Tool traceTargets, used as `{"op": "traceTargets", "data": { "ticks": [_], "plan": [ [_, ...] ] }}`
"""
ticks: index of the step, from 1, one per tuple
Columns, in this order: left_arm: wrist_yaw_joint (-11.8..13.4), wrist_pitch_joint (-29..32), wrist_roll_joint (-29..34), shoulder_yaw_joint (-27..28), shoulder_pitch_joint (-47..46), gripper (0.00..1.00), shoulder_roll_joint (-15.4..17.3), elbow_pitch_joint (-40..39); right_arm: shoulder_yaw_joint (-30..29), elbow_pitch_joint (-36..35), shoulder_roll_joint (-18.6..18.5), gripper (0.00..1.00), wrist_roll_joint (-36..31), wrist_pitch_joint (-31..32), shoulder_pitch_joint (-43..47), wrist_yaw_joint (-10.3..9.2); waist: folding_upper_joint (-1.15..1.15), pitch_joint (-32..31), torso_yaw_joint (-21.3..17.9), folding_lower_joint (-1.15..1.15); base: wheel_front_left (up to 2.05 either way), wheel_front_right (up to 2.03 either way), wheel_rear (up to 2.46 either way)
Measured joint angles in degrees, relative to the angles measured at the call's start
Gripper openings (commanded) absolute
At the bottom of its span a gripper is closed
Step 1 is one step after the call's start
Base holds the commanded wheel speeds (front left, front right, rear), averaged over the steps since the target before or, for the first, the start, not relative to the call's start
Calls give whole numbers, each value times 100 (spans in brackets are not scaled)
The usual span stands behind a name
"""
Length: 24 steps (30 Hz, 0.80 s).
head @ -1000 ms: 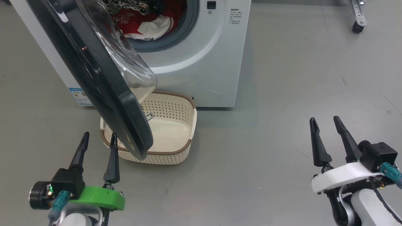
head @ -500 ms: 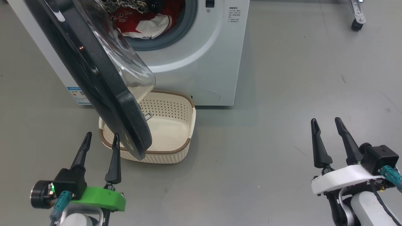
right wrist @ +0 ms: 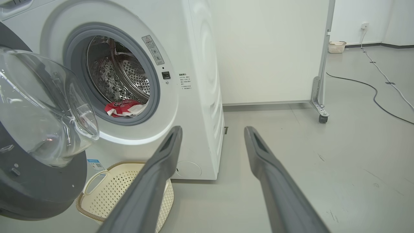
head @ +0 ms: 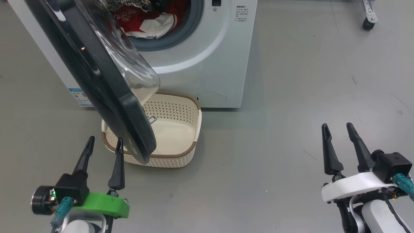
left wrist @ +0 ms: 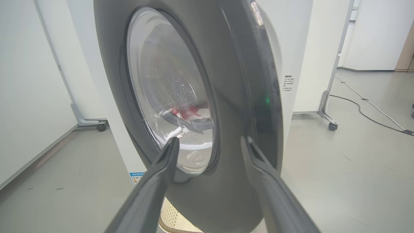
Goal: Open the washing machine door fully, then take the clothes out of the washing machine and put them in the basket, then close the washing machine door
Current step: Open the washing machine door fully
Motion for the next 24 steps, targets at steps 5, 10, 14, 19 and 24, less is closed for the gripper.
{"op": "traceTargets", "data": {
  "ticks": [5,10,14,19,24],
  "plan": [
    [0,0,-1,14,0,100,0,3,-55,0,54,100,-52,0,44,27,0,1,-2,0,0,0,0],
    [-8,1,54,-9,-1,0,0,0,-133,0,94,100,-93,0,98,70,0,-1,-11,0,0,0,0],
    [-34,0,57,-25,-1,0,-1,-8,-175,0,137,100,-108,0,99,74,0,-1,-15,0,0,0,0],
    [-55,0,54,-21,-1,0,-2,-91,-212,1,182,100,-153,0,105,141,0,5,-14,0,0,0,0],
    [-54,1,46,29,-2,0,-2,-204,-252,8,238,100,-170,0,107,188,0,11,-9,0,0,0,0]
  ]
}}
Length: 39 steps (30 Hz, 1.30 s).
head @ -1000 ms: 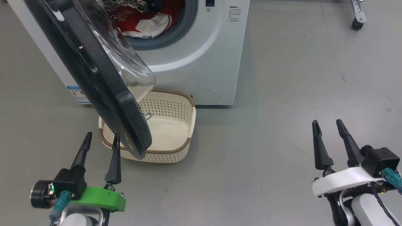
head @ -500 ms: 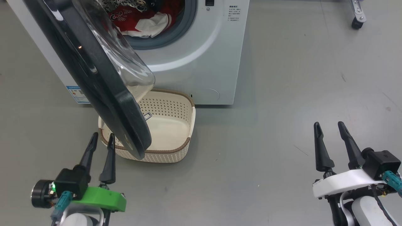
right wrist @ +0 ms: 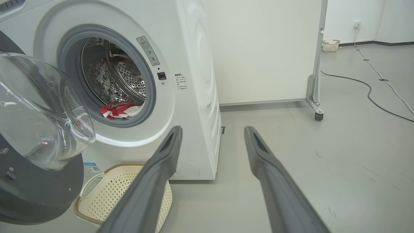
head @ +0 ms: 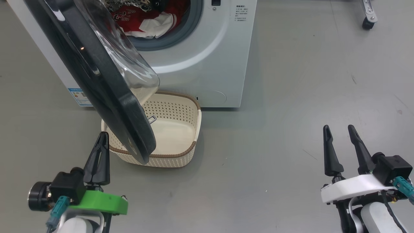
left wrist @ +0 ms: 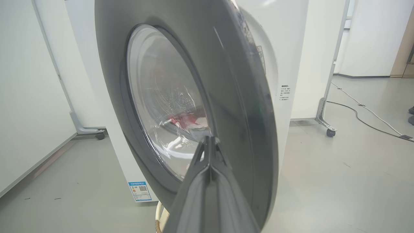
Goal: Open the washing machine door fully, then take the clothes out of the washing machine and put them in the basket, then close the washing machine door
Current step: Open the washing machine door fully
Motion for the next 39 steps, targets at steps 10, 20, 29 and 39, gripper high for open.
{"op": "traceTargets", "data": {
  "ticks": [10,20,29,39],
  "plan": [
    [1,-2,-32,334,-438,0,-7,-673,-82,40,107,100,-131,0,1,85,0,-35,6,0,0,0,0],
    [-59,-32,169,474,-1185,0,78,-1363,-104,144,203,100,-230,0,2,186,0,-132,-6,0,0,0,0],
    [-162,-34,332,302,-1652,0,183,-1659,-154,203,254,100,-285,0,4,248,0,-216,-63,0,0,0,0],
    [-313,183,414,-428,-1814,0,165,-1440,-303,224,304,100,-310,0,18,297,0,-240,-149,0,0,0,0]
  ]
}}
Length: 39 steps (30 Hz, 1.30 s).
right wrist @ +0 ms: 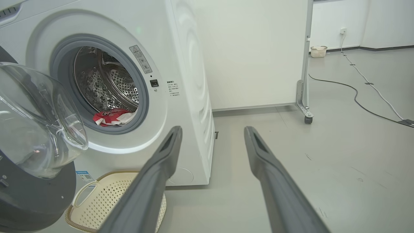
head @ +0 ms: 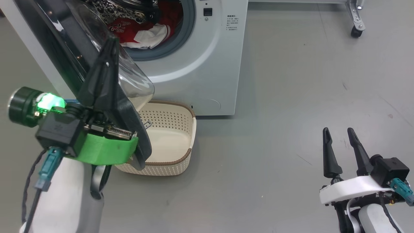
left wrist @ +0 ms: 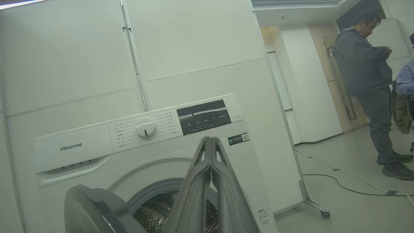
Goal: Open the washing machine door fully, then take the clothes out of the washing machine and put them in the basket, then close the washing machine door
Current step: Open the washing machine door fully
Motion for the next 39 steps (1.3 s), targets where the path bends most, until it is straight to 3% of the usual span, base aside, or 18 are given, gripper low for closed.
{"op": "traceTargets", "data": {
  "ticks": [17,39],
  "plan": [
    [-49,993,-372,-664,391,0,-104,1196,-136,69,181,100,-37,0,4,119,0,155,-226,0,0,0,0],
    [23,1457,-1078,-463,521,0,-138,2060,-296,189,310,100,-175,0,4,241,0,262,-327,0,0,0,0]
  ]
}}
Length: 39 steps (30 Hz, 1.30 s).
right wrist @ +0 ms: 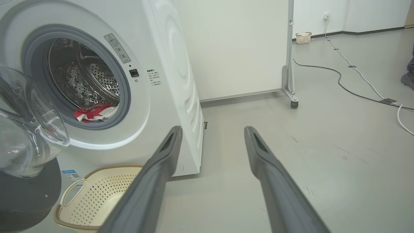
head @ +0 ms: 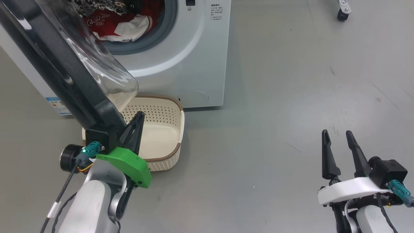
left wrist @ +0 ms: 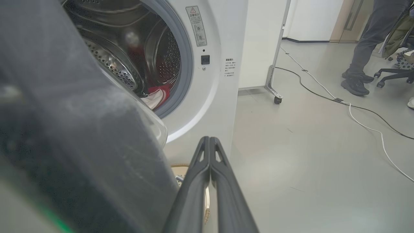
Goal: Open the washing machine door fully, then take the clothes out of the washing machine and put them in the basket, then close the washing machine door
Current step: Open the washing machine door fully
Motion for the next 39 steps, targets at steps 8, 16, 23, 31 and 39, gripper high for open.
{"op": "traceTargets", "data": {
  "ticks": [8,16,23,31,39],
  "plan": [
    [45,1,-59,35,-15,0,-18,185,-47,47,43,100,-52,0,-1,51,0,31,-19,0,0,0,0],
    [71,-30,-59,29,-45,0,-43,328,-108,99,78,100,-68,0,-1,65,0,36,-15,0,0,0,0],
    [70,-104,-76,-18,-110,0,-68,458,-196,121,92,100,-102,0,0,103,0,15,34,0,0,0,0],
    [70,-210,-93,-79,-142,0,-99,656,-261,149,96,100,-151,0,5,141,0,-64,223,0,0,0,0],
    [69,-288,-140,-156,-141,0,-103,814,-291,202,96,100,-165,0,124,168,0,-149,515,0,0,0,0]
  ]
}}
